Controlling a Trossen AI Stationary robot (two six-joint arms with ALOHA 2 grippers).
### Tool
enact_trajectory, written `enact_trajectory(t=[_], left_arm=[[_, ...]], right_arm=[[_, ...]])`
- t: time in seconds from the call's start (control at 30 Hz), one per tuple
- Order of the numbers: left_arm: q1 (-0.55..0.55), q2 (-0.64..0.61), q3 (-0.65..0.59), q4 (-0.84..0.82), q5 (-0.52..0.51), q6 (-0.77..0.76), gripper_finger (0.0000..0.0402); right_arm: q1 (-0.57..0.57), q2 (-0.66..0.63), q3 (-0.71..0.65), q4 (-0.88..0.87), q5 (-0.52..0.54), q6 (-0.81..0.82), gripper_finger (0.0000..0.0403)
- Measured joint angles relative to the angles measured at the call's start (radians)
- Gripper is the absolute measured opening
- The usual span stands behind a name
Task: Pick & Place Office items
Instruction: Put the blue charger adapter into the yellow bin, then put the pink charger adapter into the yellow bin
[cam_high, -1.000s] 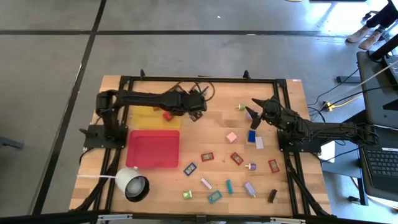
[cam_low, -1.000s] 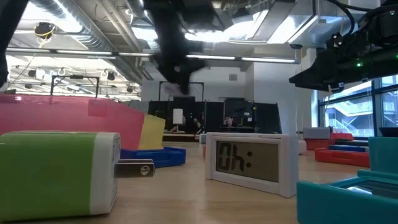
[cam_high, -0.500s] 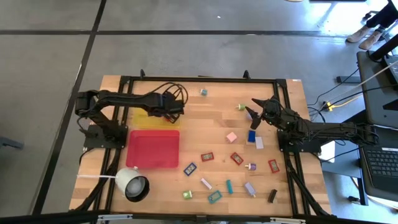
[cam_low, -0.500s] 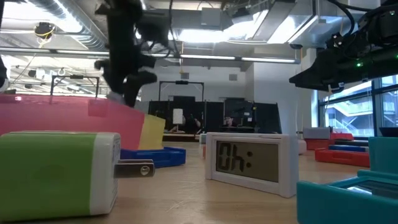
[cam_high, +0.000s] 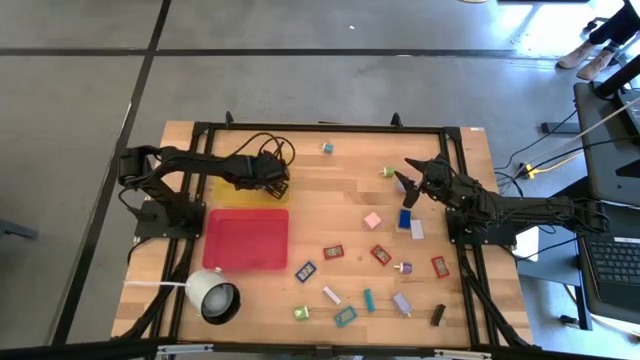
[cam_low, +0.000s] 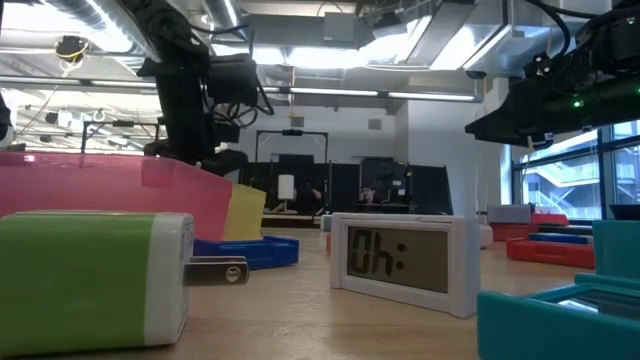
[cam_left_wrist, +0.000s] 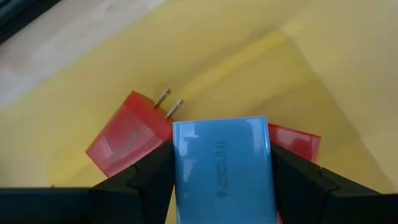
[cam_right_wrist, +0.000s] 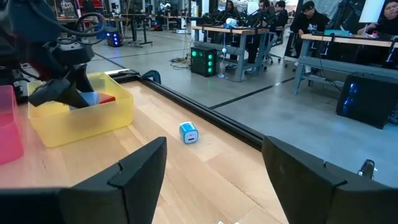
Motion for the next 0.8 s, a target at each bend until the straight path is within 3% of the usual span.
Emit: enact_trajectory(t=[0.47, 0.8], left_arm=[[0.005, 0.003, 0.006, 0.01, 0.02, 0.082, 0.0261], [0.005, 0.004, 0.139, -0.016, 0.013, 0.221, 0.0269]], right_arm=[[0.0, 0.0, 0.0, 0.011, 0.0, 0.0, 0.0269], [0.0, 0.0, 0.0, 0.011, 0.0, 0.0, 0.0269]])
